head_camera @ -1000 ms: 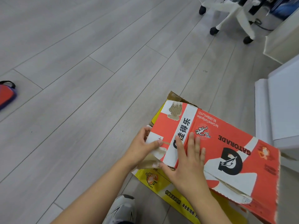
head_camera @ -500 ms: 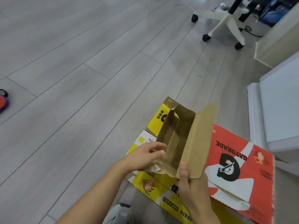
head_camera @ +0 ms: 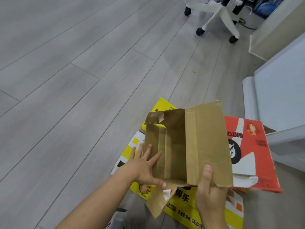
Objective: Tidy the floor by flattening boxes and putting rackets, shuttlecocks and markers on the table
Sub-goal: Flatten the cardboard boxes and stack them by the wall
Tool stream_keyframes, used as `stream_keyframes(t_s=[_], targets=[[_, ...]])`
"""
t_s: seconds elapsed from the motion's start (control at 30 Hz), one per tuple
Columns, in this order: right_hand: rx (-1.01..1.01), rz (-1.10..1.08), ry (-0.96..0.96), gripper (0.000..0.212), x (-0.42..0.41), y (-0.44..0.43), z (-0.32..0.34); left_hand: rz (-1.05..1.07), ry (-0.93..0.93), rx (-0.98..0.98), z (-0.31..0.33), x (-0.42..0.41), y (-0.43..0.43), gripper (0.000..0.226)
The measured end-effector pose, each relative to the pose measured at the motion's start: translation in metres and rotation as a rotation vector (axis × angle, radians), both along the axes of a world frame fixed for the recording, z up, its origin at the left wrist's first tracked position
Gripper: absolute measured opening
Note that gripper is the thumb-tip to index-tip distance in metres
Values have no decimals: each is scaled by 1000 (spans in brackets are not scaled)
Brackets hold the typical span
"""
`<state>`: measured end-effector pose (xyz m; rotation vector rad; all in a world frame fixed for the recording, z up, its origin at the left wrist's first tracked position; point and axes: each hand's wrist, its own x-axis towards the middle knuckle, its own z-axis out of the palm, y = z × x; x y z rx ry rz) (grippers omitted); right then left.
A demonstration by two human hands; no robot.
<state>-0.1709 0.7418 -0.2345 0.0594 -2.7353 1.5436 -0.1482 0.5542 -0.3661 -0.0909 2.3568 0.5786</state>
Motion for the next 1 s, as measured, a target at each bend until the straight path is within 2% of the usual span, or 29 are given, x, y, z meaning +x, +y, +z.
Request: stream_keyframes(t_s=[0.13,0.2,0.23,0.3,0.37,0.4,0.47,0.53,0.63,0.73,0.87,0.93,1.0], targets=[[59,90,62,20,-28,-10,-13,98,34,8,-24,10,-11,124],[90,141,26,27,-53,-22,-26,120,65,21,-34,14,-16,115],[107,163,1,35,-66,-29,-33,123,76,17,-37,15,-19,108],[158,214,3,42,-93,-44,-48,162,122,44,-44,17,-24,80],[313,307,75,47,-115,-61,-65,323,213,195,-47,16,-29,53],[427,356,89,50,-123,-69,-73,444,261,296,-47,16,-31,47],[663,438,10,52,-132,-78,-95,679,328,502,-43,14,-33,46],[812,515,-150,51,-131,-76,-121,799,379,595,-43,11,-32,56],[888,589,-319,51,-120,-64,-150,830,425,476,-44,0,-27,67],[932,646,-356,53,-113,-51,-164,804,484,321,-40,-8,-13,76],[910,648,-295,55,-111,-38,-164,1017,334,221,-39,-13,6,90],[892,645,-287,57,-107,-30,-160,1148,254,295,-40,-18,9,77],[898,641,-281,59,-96,-18,-157,1155,247,367,-32,-22,14,43]])
